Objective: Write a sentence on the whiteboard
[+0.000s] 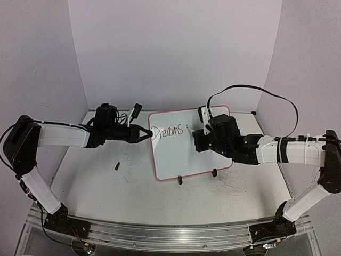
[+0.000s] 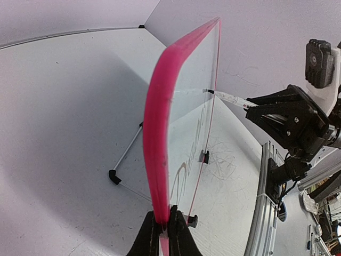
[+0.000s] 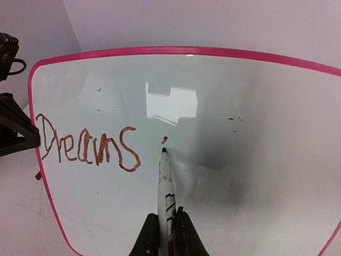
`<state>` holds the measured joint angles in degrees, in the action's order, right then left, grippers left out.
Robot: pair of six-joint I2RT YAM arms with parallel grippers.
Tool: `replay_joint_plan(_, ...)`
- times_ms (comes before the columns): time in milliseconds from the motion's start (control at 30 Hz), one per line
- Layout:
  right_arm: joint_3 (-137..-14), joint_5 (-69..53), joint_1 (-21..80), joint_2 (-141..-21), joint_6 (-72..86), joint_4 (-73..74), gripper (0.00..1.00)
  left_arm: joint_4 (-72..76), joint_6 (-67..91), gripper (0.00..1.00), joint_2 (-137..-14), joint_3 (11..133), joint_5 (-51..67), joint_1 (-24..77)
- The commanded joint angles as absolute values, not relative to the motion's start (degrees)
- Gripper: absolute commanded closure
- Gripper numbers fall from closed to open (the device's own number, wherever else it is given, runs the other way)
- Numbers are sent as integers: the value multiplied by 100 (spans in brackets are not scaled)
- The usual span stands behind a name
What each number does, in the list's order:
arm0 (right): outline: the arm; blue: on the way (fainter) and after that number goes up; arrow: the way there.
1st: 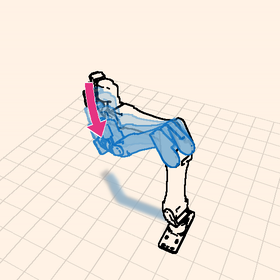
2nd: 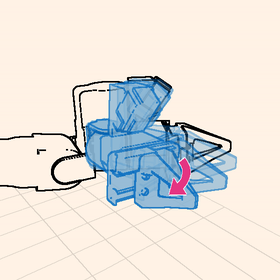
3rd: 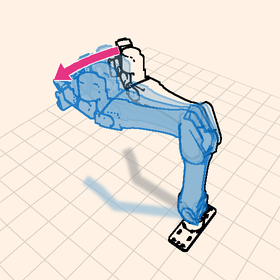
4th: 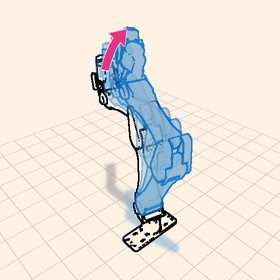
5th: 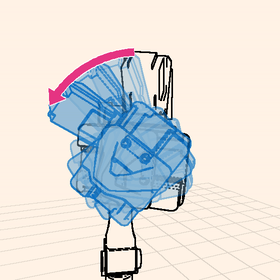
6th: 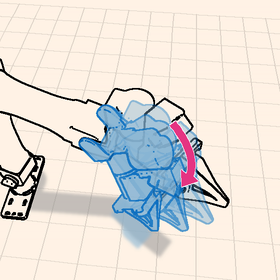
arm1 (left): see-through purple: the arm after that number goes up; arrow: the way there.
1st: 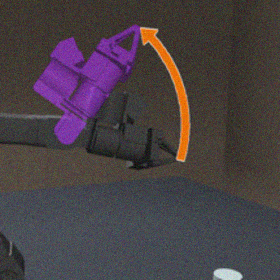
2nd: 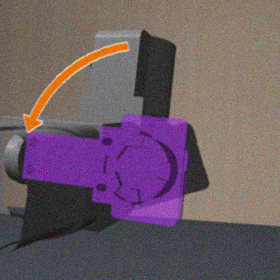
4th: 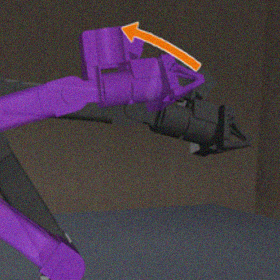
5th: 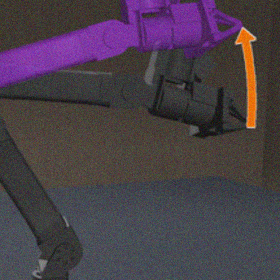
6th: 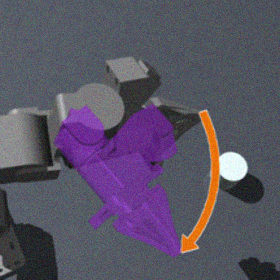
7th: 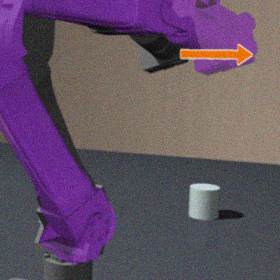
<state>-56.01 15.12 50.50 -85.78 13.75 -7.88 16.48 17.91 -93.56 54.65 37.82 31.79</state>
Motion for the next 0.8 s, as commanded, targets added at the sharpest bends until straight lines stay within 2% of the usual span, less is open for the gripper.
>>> replay_joint_plan(0,-5747,1613,5030,-8686,1450,-913,100,1556,1547,100,-9223,5608,3832,3278)
replay_joint_plan(767,-5470,1602,5095,-8557,1707,-642,100,1538,1538,100,-9238,5633,3847,3287)
